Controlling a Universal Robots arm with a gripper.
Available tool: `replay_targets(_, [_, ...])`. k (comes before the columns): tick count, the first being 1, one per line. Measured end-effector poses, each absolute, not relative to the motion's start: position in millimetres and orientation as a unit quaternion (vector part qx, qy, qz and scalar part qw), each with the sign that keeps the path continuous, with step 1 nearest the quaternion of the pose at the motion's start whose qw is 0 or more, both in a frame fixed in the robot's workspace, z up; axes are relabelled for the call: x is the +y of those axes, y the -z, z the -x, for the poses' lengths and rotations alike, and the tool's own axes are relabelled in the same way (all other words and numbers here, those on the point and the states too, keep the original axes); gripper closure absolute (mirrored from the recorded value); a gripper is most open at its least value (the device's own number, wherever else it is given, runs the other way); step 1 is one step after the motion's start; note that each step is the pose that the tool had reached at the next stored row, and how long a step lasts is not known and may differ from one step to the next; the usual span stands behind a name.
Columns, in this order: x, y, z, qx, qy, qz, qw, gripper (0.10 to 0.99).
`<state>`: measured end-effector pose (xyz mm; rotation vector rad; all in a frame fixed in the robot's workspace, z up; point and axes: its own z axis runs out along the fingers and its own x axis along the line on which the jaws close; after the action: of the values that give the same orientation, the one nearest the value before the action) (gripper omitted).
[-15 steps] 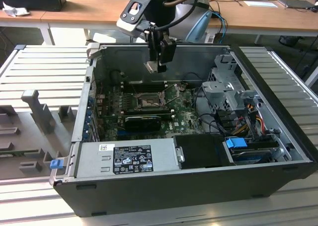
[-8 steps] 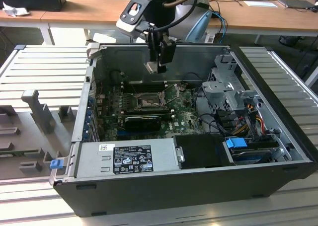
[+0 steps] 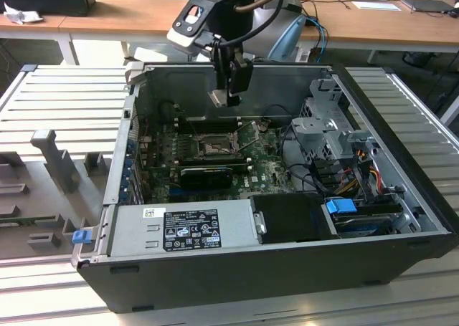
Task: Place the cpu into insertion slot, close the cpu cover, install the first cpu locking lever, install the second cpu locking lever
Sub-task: 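Place the cpu into insertion slot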
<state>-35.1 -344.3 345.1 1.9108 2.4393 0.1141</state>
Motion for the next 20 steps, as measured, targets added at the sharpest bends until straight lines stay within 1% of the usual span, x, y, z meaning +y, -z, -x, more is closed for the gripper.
replay_targets(20, [-344.3,-335.8,35.1,0.752,-0.035,-0.658,0.023,0.561])
